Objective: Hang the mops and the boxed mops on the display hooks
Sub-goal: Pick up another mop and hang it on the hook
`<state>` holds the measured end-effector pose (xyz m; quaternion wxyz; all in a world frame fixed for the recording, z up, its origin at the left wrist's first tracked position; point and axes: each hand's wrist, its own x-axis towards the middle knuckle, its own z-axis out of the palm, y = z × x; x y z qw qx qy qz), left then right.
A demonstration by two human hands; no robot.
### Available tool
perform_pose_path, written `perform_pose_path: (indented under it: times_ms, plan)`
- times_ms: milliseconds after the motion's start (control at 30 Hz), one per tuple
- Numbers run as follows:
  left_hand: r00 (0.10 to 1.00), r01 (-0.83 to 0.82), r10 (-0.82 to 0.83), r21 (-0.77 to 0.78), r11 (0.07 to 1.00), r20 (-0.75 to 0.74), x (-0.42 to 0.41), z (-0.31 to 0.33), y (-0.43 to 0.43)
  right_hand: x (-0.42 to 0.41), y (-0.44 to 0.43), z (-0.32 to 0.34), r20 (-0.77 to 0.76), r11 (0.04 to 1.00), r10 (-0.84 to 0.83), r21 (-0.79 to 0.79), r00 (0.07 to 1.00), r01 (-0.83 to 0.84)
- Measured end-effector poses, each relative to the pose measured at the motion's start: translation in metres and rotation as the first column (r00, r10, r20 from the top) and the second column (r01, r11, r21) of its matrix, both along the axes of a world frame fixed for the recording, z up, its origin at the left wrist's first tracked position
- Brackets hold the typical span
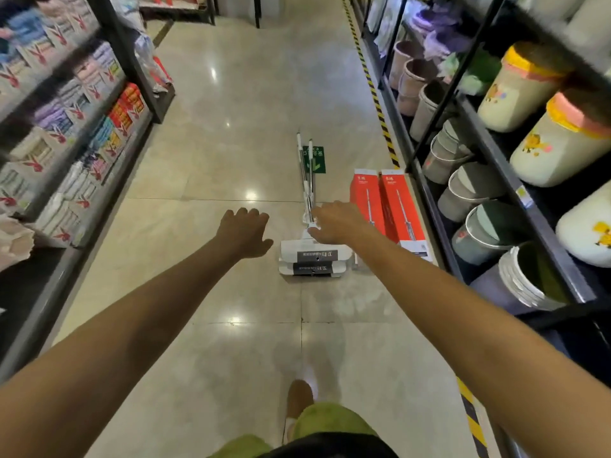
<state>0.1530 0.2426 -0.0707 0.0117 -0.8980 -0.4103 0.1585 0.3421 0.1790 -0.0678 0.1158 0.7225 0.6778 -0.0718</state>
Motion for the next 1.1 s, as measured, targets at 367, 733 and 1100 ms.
perform_pose_path:
  times_ms: [367, 733, 1100]
  plan:
    - [1.000, -0.023, 0.023, -0.038, 0.999, -0.003, 0.066, -0.016, 0.141, 0.066, 0.158, -0.019, -0.016, 0.998, 0.035, -0.056, 0.999, -0.036]
    - [0.988, 0.155, -0.156, -0.090, 0.984, 0.004, 0.141, -0.057, 0.364, 0.121, 0.356, -0.069, -0.063, 0.985, -0.127, -0.125, 0.990, 0.118]
    - [0.925, 0.353, -0.372, -0.181, 0.918, -0.079, 0.216, -0.084, 0.538, 0.168, 0.489, -0.095, -0.117, 0.930, -0.356, -0.142, 0.927, 0.339]
